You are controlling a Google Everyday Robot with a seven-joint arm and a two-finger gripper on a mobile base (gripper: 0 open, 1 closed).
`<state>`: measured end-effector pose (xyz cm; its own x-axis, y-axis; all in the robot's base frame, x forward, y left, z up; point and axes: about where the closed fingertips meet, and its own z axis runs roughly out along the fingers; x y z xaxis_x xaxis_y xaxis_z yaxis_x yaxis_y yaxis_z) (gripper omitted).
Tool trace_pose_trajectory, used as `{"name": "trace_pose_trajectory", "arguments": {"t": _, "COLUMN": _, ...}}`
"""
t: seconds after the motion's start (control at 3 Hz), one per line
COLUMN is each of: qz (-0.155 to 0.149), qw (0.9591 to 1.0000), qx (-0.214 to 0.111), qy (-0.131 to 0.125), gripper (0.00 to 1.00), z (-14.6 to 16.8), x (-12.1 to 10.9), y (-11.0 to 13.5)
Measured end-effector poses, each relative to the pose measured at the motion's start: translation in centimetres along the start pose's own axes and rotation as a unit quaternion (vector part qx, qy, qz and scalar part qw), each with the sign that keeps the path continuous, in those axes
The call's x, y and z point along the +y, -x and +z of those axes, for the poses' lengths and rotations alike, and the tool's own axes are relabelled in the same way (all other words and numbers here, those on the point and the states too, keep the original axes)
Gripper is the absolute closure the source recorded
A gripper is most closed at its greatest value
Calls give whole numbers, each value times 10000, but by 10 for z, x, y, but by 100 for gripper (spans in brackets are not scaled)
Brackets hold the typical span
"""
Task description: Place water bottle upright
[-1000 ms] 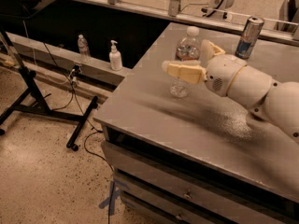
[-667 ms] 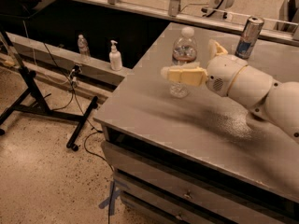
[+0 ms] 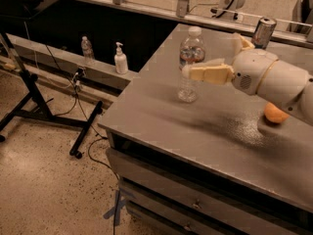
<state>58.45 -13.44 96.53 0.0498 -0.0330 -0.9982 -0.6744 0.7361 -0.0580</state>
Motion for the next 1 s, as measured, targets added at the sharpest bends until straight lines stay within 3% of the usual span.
{"name": "trace_pose_trajectory", "arguments": {"t": 0.33, "qz": -128, "qw": 9998, "qx": 90, "qy": 91, "gripper": 0, "z": -23, "x": -25, "y": 22}}
{"name": "trace_pose_trajectory", "arguments": {"t": 0.67, "qz": -71, "qw": 9999, "qx": 104, "qy": 82, "gripper": 0, "z": -62, "x": -62, "y": 46}}
{"name": "trace_pose_trajectory", "arguments": {"t": 1.0, "qz": -65, "qw": 9999, "qx": 81, "qy": 57, "gripper": 0, "z": -75, "x": -74, "y": 55}}
